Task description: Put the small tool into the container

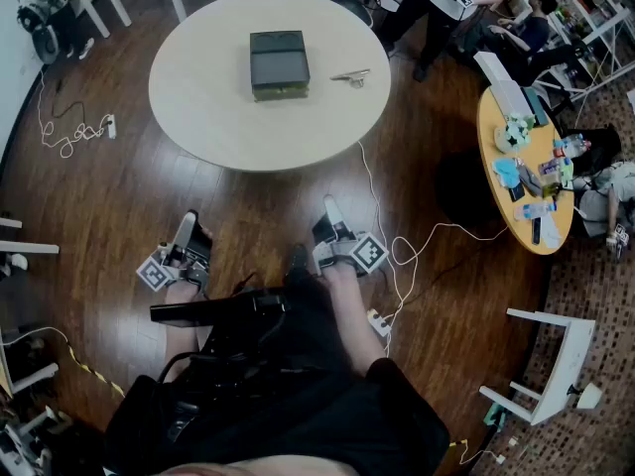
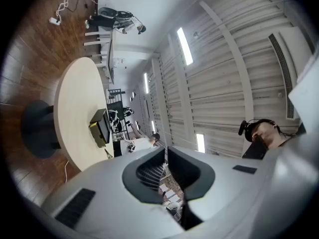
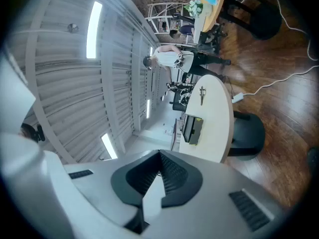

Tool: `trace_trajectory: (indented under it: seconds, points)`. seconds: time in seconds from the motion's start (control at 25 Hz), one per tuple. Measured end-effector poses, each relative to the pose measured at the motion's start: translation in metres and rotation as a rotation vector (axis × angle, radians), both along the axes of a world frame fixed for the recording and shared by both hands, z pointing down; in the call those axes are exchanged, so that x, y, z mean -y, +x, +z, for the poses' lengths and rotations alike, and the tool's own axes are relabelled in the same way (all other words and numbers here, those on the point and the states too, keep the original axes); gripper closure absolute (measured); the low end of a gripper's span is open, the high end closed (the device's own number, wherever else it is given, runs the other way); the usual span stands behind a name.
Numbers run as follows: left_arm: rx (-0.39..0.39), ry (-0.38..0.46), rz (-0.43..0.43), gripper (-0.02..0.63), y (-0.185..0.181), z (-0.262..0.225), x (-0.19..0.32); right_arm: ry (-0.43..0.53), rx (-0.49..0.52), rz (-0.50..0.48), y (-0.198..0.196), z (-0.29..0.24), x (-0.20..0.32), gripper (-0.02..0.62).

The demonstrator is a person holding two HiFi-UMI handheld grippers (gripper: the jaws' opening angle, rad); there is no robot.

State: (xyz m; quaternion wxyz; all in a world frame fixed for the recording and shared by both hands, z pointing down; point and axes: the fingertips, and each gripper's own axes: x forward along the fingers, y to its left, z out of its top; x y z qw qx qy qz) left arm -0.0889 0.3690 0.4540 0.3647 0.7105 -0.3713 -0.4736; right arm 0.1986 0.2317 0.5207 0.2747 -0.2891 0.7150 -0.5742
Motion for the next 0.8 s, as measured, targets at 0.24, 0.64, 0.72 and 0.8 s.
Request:
trace_trajectory:
  seconds: [0.24, 0.64, 0.72, 0.8]
  points:
    - [0.077, 0.029, 0.071, 0.592, 0.038, -0.018, 0.095, 0.059, 0.016, 0.02, 0.026, -0.001, 0.075, 0.615]
    - [0.135, -0.038, 0.092, 0.592, 0.064, -0.026, 0.132, 0.047, 0.006, -0.021, 0.036, 0.01, 0.104, 0.615]
    - [0.15, -0.043, 0.107, 0.592, 0.065, -0.026, 0.14, 0.043, -0.011, -0.025, 0.034, 0.013, 0.105, 0.615]
    - [0.157, -0.058, 0.129, 0.592, 0.062, -0.023, 0.148, 0.041, -0.034, -0.036, 0.024, 0.014, 0.105, 0.615]
